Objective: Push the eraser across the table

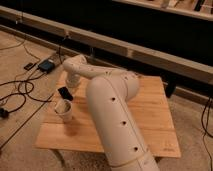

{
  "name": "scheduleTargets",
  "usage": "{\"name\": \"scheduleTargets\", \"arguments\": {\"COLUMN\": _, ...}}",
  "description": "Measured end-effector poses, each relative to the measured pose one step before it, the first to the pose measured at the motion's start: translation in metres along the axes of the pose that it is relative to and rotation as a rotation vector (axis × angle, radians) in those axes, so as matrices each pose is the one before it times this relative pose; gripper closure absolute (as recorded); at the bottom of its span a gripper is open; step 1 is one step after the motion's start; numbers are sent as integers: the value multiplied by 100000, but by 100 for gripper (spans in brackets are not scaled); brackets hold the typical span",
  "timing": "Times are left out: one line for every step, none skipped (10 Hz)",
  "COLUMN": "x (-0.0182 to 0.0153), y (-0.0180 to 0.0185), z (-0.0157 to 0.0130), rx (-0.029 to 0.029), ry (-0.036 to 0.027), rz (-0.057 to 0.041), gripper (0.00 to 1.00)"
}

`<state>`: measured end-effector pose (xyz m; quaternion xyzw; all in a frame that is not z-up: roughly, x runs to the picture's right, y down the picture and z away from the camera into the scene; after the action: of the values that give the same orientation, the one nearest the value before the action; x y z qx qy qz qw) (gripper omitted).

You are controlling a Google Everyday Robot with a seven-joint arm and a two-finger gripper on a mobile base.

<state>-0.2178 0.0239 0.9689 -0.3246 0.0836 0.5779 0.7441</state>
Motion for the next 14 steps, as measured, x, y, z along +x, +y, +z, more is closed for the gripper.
{"name": "scheduleTargets", "arguments": {"x": -49, "y": 98, "z": 60, "rx": -205, "ry": 117, "rz": -245, "gripper": 100}}
{"name": "scheduleTargets", "arguments": {"x": -78, "y": 295, "z": 147, "rx": -329, "ry": 218, "rz": -558, "gripper": 100}}
{"name": "scheduleTargets", "arguments": {"x": -58, "y": 335, "z": 177, "rx": -259, "ry": 244, "rz": -625, "gripper": 100}}
{"name": "scheduleTargets", "arguments": {"x": -87, "y": 240, "z": 172, "rx": -193, "ry": 208, "rz": -528, "gripper": 100}}
{"name": "scheduleTargets", "arguments": {"x": -58, "y": 59, "z": 109, "rx": -44, "ry": 172, "rz": -226, "gripper": 100}}
{"name": "scheduleTargets", "arguments": {"x": -75, "y": -42, "z": 172, "rx": -45, "ry": 217, "rz": 26, "gripper": 100}}
{"name": "scheduleTargets", "arguments": {"x": -87, "y": -193, "z": 104, "rx": 1, "ry": 83, "rz": 411, "gripper": 100}}
{"name": "scheduleTargets", "arguments": {"x": -7, "y": -401, "z": 94, "rx": -158, "ry": 117, "rz": 945, "gripper": 100}}
{"name": "scheduleTargets", "arguments": {"x": 49, "y": -466, "z": 43, "rx": 37, "ry": 179, "rz": 931, "gripper": 100}}
{"name": "scheduleTargets", "arguments": {"x": 127, "y": -659, "z": 119, "rx": 77, "ry": 435, "rz": 1522, "gripper": 100}}
{"name": "scheduleTargets", "arguments": {"x": 69, "y": -286, "z": 93, "rx": 16, "ry": 286, "rz": 632, "gripper": 100}}
{"name": "scheduleTargets", "arguments": {"x": 83, "y": -78, "z": 166, "rx": -193, "ry": 467, "rz": 369, "gripper": 100}}
{"name": "scheduleTargets", "arguments": {"x": 4, "y": 405, "z": 156, "rx": -295, "ry": 321, "rz": -658, "gripper": 100}}
{"name": "scheduleTargets", "arguments": {"x": -85, "y": 779, "z": 105, "rx": -704, "ry": 192, "rz": -1532, "gripper": 100}}
